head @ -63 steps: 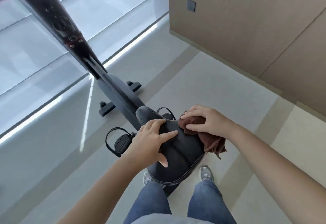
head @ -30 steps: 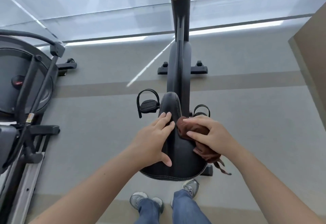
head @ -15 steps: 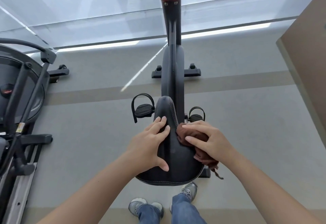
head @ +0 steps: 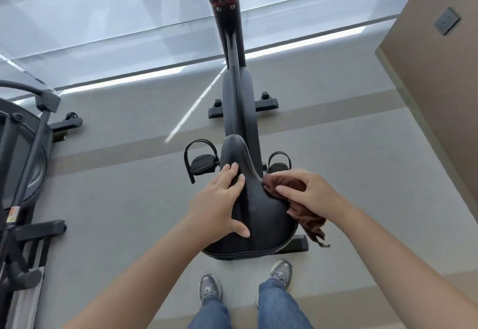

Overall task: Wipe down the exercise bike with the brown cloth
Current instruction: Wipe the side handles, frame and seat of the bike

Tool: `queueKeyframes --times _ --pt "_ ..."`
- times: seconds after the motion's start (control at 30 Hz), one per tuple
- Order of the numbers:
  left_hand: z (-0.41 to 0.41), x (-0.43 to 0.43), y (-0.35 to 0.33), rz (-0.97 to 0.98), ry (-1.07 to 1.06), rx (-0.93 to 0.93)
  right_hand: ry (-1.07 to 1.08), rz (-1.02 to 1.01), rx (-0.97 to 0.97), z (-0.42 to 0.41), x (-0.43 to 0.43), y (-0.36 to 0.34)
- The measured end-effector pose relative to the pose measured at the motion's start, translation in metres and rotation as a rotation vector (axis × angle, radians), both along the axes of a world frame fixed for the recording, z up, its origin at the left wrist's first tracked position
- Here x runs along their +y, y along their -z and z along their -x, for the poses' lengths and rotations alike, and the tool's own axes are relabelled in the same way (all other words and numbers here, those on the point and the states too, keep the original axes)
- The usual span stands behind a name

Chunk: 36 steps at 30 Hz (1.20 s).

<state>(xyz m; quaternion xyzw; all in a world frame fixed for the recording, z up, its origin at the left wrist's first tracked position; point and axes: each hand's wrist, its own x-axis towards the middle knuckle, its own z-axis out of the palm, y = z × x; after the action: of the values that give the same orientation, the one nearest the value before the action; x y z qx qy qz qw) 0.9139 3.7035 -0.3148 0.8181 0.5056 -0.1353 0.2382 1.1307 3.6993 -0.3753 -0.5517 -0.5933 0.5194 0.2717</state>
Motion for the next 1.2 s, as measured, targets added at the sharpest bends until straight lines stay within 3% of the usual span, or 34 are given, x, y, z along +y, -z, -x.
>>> queueKeyframes --times 0.37,0.53,0.7,0.8,0.97,1.2 --pt "-0.001 0.003 0.000 -0.111 0.113 0.031 0.548 -0.066 -0.283 0.041 -0.074 -0.020" --pt "0.021 0.000 0.008 -0.168 0.174 -0.147 0.890 -0.078 -0.464 0.089 -0.093 -0.023" --pt "0.060 -0.017 0.020 -0.125 0.157 -0.453 1.219 -0.130 -0.532 0.147 -0.102 -0.018" --pt "0.078 -0.023 0.024 -0.159 0.206 -0.499 1.273 -0.165 -0.602 0.176 -0.104 -0.016" --pt "0.075 -0.028 0.018 -0.301 0.385 -0.558 1.170 -0.194 -0.646 0.183 -0.120 -0.023" --pt "0.031 -0.067 -0.018 -0.326 0.564 -0.710 1.305 -0.291 -0.809 0.169 -0.186 -0.066"
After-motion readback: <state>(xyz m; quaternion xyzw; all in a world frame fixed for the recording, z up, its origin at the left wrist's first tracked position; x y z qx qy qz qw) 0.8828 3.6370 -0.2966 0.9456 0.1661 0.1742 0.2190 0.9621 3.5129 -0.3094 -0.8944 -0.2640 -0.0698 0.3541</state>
